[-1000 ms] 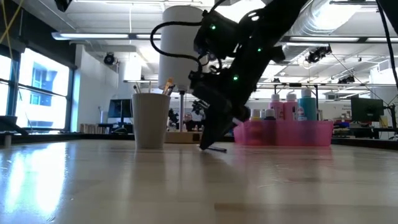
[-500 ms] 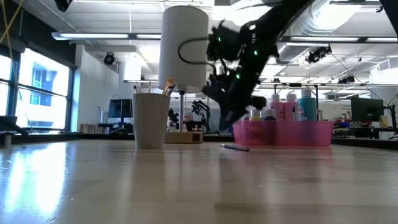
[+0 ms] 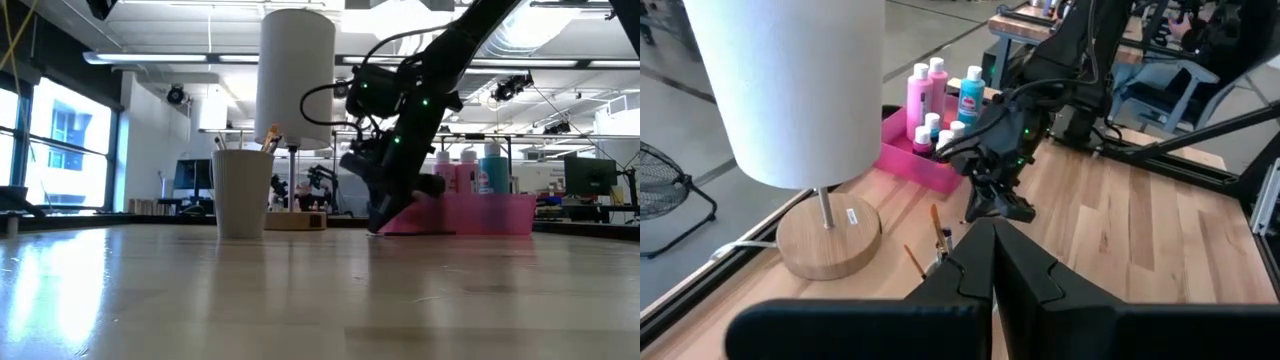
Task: Pick & Place Paint Supplies
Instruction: Put the silver eyeshadow brush into the white cup
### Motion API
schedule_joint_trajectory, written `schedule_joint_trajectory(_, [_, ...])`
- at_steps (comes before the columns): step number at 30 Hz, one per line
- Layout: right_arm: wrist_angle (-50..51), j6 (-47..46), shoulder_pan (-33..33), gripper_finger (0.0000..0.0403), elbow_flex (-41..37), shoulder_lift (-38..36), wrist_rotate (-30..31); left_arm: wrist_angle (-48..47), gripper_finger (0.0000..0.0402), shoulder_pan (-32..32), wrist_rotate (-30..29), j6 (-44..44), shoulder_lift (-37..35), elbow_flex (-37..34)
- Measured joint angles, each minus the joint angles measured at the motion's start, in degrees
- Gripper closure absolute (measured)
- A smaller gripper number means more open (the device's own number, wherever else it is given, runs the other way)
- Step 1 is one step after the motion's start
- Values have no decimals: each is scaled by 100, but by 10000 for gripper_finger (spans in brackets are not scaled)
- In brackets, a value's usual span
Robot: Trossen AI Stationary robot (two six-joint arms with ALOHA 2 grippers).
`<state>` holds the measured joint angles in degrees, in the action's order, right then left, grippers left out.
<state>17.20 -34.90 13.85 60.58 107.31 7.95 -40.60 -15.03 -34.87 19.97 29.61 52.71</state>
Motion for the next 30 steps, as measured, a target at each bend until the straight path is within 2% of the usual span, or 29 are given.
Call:
schedule_joint_trajectory(7, [39, 19, -212, 401, -9, 7, -343, -5, 401, 1, 0, 0, 0, 0])
schedule_joint_trajectory(17, [56, 203, -669, 401, -11, -113, -405, -134, 402, 1, 0, 0, 0, 0])
schedule_joint_trajectory(23, [13, -607, -600, 401, -9, -650, -389, -149, 402, 1, 0, 0, -1, 0])
schedule_joint_trajectory(26, [-54, -953, -457, 401, -9, -788, -150, -152, 402, 1, -1, 1, 0, 0])
schedule_joint_trajectory(30, [-392, -885, -404, 401, -7, -702, -150, -155, 402, 0, -2, 0, 0, 0])
